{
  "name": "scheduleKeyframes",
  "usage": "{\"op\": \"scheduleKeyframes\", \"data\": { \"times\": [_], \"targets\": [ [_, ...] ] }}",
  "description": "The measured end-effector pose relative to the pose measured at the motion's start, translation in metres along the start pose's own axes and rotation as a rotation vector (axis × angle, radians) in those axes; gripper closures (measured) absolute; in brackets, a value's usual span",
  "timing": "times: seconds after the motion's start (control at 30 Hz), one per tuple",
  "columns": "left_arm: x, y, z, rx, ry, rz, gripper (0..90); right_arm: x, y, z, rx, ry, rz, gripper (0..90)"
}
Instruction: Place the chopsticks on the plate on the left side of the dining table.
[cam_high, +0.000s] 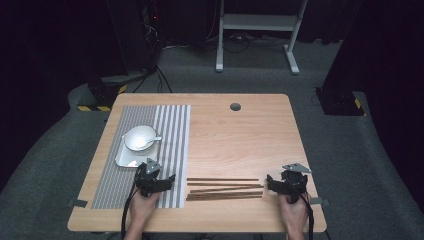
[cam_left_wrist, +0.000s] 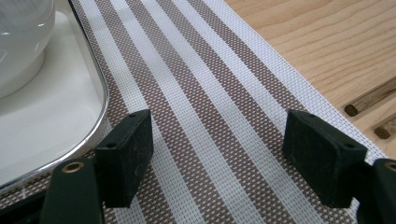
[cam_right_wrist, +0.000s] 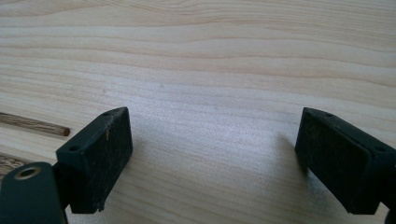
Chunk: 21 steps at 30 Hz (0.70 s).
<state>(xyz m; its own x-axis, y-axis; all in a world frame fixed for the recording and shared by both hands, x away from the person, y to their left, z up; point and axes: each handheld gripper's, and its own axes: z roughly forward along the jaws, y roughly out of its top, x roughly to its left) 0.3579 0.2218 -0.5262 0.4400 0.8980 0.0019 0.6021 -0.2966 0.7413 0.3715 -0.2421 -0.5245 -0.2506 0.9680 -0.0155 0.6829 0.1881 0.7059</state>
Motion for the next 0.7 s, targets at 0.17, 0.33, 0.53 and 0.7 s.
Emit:
{"op": "scheduleKeyframes", "data": {
  "times": [0.17,0.33,0.53,0.7],
  "targets": [
    [0.0002,0.0001,0.0002,0.001,-0.003,0.0,24.2,0.0004,-0.0005,-0.0006,0.001,-0.003,0.005,10.6],
    [0.0002,0.0002,0.0002,0.001,-0.003,0.0,24.2,0.0006,-0.0007,-0.0009,0.002,-0.004,0.01,10.6],
    [0.0011,0.0004,-0.0004,0.008,-0.024,0.009,22.0,0.001,-0.0007,-0.0008,0.001,-0.008,0.011,10.6],
    [0.0052,0.0001,-0.0037,0.008,-0.071,-0.01,23.8,0.0012,-0.0005,-0.0007,0.001,-0.008,0.012,10.7]
  ]
}}
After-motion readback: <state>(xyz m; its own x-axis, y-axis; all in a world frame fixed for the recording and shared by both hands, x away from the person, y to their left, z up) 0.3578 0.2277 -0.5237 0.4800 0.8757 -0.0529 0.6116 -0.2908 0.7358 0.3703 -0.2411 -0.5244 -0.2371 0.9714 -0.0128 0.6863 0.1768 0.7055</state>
